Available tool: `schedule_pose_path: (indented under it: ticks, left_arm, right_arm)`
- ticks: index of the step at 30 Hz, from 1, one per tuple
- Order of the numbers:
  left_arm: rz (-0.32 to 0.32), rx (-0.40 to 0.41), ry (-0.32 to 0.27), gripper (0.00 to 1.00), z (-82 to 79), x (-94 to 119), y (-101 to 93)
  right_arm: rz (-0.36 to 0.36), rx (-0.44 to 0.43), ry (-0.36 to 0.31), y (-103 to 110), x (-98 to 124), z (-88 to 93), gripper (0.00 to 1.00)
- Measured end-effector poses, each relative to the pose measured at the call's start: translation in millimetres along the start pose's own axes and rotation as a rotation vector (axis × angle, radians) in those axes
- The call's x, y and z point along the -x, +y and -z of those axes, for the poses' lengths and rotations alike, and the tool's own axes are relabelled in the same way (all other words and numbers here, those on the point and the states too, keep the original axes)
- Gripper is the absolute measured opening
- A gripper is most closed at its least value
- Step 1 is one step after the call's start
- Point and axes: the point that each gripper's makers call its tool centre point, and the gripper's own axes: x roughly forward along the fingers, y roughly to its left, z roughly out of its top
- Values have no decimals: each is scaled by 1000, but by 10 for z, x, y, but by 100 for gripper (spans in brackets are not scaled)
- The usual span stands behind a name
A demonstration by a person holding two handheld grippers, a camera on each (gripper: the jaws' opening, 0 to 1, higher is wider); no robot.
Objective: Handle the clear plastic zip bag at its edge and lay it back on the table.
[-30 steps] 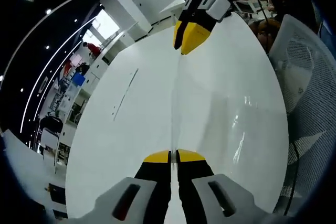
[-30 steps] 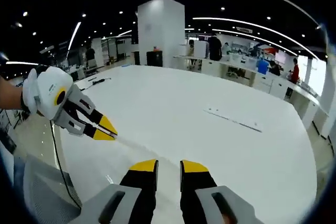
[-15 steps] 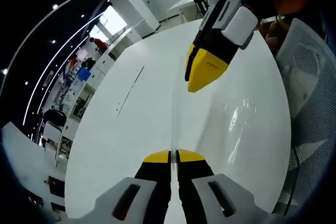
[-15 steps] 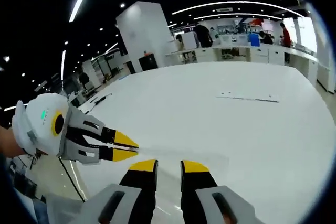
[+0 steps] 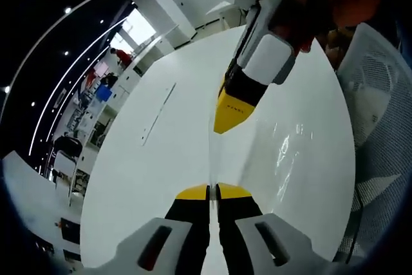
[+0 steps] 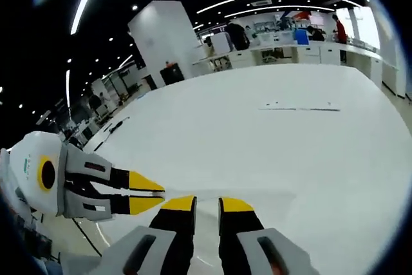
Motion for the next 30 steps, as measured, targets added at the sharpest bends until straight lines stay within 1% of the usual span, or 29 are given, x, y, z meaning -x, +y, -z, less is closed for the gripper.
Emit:
schedule_pose_path:
  ticks: [3,5,9,11,15,17,19,22,25,27,30]
  left_arm:
    - [0,-8,-5,0,-19,0,-21]
    - [-7,-36,-7,0,-53,21,-39]
    - [-5,-41,-12,0,-89,42,-61]
    - [0,-38,-15,0,-90,37,-76]
    - [8,-42,-16,0,-90,28,-99]
    - [11,-46,-18,0,-99,21,-107]
    - [10,-49,-21,0,-113,20,-107]
    - [10,-49,-22,0,-133,23,-111]
    - [10,-56,-20,0,-143,27,-123]
    - [13,-56,-18,0,-145,30,-137]
    - [16,-64,-16,0,-160,30,-162]
  right_arm:
    - [8,-17,-6,-16,-5,-5,8]
    - [19,-24,9,-80,-56,14,5]
    - [37,-28,23,-105,-53,61,2]
    - [48,-12,26,-142,-92,69,0]
    - [54,9,27,-111,-35,85,0]
    - [55,8,19,-158,-70,69,0]
    - [54,5,19,-141,-45,83,0]
    - [53,8,15,-171,-58,60,0]
    - [47,-8,8,-170,-5,63,0]
    - [45,-13,7,-132,59,75,0]
    - [38,-41,-9,-169,60,47,0]
